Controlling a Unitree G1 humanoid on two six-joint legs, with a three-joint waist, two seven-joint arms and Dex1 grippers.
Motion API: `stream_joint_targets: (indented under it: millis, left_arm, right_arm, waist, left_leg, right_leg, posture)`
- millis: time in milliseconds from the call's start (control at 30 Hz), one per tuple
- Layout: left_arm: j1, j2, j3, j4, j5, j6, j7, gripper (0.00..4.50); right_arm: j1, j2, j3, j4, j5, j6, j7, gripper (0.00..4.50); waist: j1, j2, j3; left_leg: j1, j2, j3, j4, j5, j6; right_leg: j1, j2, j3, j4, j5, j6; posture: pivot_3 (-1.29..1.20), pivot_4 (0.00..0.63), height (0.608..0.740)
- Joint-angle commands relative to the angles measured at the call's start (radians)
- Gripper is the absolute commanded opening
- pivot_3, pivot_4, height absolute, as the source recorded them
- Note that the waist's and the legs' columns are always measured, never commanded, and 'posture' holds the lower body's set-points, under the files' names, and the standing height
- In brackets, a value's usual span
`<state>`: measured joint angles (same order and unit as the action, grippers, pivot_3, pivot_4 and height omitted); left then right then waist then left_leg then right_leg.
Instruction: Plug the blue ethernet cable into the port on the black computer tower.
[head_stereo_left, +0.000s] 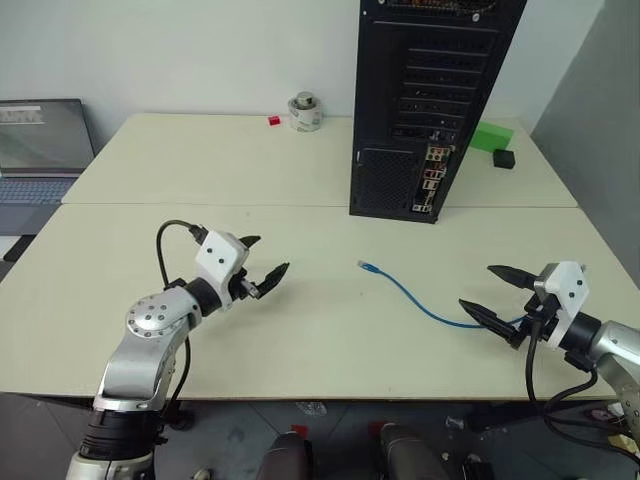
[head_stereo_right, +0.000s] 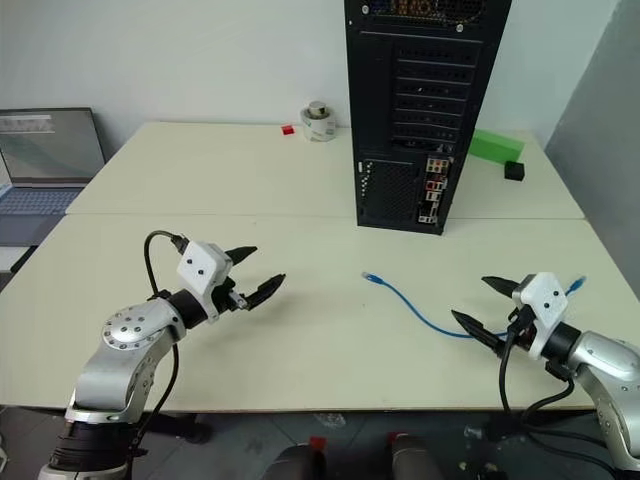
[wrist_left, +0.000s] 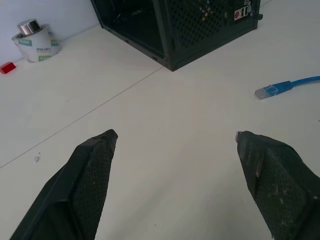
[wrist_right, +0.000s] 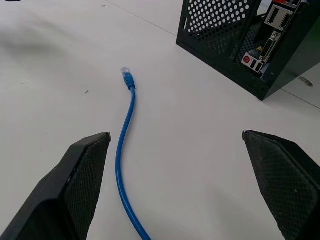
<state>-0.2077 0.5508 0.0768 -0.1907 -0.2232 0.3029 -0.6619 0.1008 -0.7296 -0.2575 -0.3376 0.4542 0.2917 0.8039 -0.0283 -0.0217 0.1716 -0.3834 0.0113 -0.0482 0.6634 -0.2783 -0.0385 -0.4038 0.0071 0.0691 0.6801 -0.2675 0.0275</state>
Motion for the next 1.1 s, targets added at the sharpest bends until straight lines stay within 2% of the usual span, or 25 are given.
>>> stream_joint_targets:
  millis: [33,367,667,867,1100]
  left_arm:
    - [-0.017,0.0,-0.007,-0.018,-0.029,-0.012,-0.031,4.04]
    - [-0.012,-0.001,-0.027,-0.026,-0.024,0.003,-0.03,4.04]
    - [-0.003,0.003,-0.035,-0.038,-0.046,-0.018,-0.077,4.04]
    - [0.008,0.009,-0.049,-0.063,-0.1,0.014,-0.147,4.04]
    - [0.008,0.037,-0.075,-0.076,-0.114,0.042,-0.203,4.04]
  right_arm:
    - [0.006,0.0,-0.041,-0.034,0.009,-0.009,-0.005,4.49]
    - [0.008,0.004,-0.044,-0.065,0.025,0.031,-0.032,4.49]
    - [-0.048,0.013,0.008,-0.152,0.087,0.164,-0.069,4.49]
    - [-0.149,0.083,0.175,-0.161,0.064,0.267,-0.136,4.49]
    - [-0.314,0.223,0.409,0.063,-0.148,0.155,-0.183,4.49]
  waist:
    - [0.0,0.0,0.0]
    - [0.0,0.0,0.0]
    - [-0.001,0.0,0.0]
    - [-0.003,0.0,0.0]
    - [-0.003,0.0,0.0]
  left_leg:
    - [0.0,0.0,0.0,0.0,0.0,0.0]
    - [0.0,0.0,0.0,0.0,0.0,0.0]
    - [0.0,0.0,0.0,0.0,0.0,0.0]
    - [0.0,0.0,0.0,0.0,0.0,0.0]
    - [0.0,0.0,0.0,0.0,0.0,0.0]
  right_leg:
    - [0.0,0.0,0.0,0.0,0.0,0.0]
    - [0.0,0.0,0.0,0.0,0.0,0.0]
    - [0.0,0.0,0.0,0.0,0.0,0.0]
    - [0.0,0.001,0.0,0.0,0.0,0.0]
    - [-0.001,0.001,0.0,0.0,0.0,0.0]
  posture:
    - [0.0,0.15,0.74]
    - [0.0,0.15,0.74]
    - [0.0,0.15,0.74]
    - [0.0,0.15,0.74]
    - [0.0,0.15,0.74]
